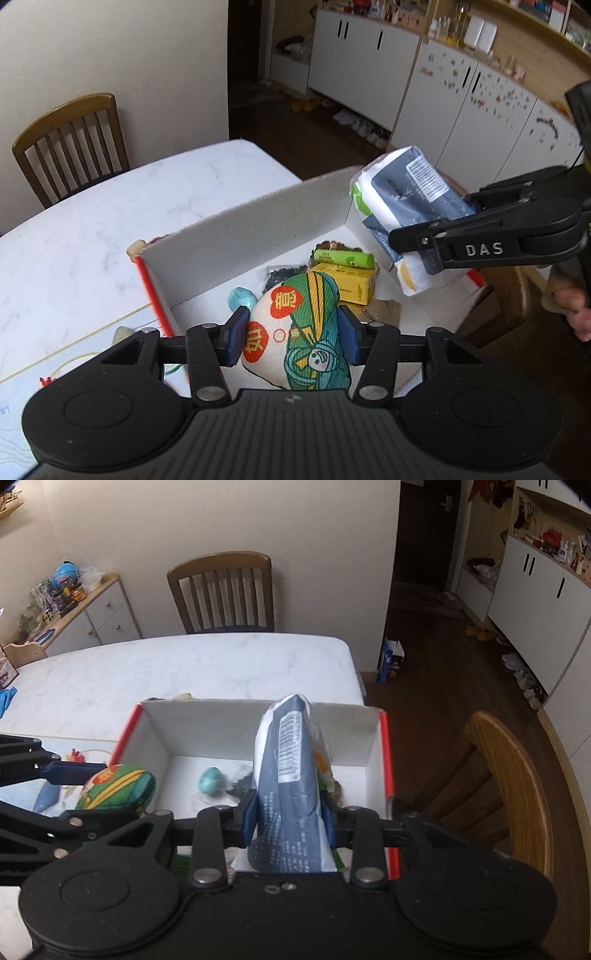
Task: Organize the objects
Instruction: 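Carry the pouch with the left tool while the right tool carries the packet into the box, then open the left tool releasing the pouch while the right tool releases the packet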
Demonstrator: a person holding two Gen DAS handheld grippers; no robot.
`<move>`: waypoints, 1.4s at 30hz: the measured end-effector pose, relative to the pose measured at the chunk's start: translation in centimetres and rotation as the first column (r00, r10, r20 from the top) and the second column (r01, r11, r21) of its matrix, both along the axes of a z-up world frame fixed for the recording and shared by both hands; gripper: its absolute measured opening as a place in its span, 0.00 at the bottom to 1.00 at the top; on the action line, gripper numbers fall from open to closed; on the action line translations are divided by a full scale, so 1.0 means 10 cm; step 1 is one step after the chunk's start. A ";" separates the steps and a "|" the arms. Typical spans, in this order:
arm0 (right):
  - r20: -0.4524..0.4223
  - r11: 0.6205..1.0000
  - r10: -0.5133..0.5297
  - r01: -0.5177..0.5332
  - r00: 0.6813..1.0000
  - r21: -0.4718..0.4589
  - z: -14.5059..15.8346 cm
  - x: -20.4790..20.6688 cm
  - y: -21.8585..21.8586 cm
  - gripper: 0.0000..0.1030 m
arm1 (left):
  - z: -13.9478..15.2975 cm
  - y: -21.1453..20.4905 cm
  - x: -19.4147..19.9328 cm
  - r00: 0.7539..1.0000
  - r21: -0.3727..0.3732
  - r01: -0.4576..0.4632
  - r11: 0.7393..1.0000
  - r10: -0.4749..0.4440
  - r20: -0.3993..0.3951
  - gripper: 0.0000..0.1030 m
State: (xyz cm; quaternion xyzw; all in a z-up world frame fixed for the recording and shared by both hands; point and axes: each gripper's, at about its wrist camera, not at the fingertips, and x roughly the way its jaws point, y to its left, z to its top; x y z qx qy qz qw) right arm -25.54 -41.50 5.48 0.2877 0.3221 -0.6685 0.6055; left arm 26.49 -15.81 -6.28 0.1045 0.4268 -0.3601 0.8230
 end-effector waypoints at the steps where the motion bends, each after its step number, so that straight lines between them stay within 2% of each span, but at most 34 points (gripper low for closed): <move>1: 0.001 1.000 0.001 -0.001 1.000 0.006 -0.03 -0.02 -0.02 0.32 | -0.05 -0.05 0.01 1.000 0.017 0.003 1.000 -0.003 0.001 0.48; 11: 0.011 0.996 0.052 -0.053 0.999 0.066 -0.28 -0.04 -0.24 0.32 | -0.44 -0.32 0.14 1.000 0.157 0.020 0.987 -0.016 -0.026 0.49; 20: -0.006 0.990 0.080 -0.079 0.997 0.120 -0.48 0.01 -0.57 0.32 | -0.61 -0.45 0.27 1.000 0.208 -0.005 0.978 0.009 -0.018 0.49; 26: -0.022 0.981 0.094 -0.088 0.995 0.174 -0.59 0.02 -0.66 0.32 | -0.69 -0.49 0.36 0.998 0.217 -0.020 0.976 0.032 -0.052 0.50; 30: -0.003 0.974 0.082 -0.080 0.997 0.214 -0.66 -0.01 -0.71 0.34 | -0.71 -0.50 0.42 0.996 0.209 -0.031 0.977 0.048 -0.077 0.52; 37: 0.014 0.976 0.076 -0.078 0.997 0.205 -0.65 -0.07 -0.67 0.43 | -0.71 -0.48 0.42 0.993 0.197 -0.043 0.979 0.064 -0.104 0.58; 39: 0.018 0.977 0.076 -0.078 0.997 0.196 -0.62 -0.08 -0.66 0.50 | -0.70 -0.47 0.39 0.992 0.195 -0.042 0.980 0.063 -0.105 0.59; 40: 0.021 0.979 0.077 -0.080 0.997 0.188 -0.60 -0.09 -0.65 0.61 | -0.70 -0.46 0.39 0.992 0.193 -0.042 0.980 0.064 -0.107 0.59; 41: 0.023 0.981 0.081 -0.083 0.996 0.177 -0.57 -0.10 -0.63 0.67 | -0.69 -0.46 0.38 0.992 0.189 -0.043 0.981 0.064 -0.109 0.60; 42: 0.024 0.982 0.084 -0.087 0.996 0.169 -0.55 -0.10 -0.62 0.67 | -0.68 -0.45 0.38 0.992 0.185 -0.045 0.982 0.066 -0.111 0.63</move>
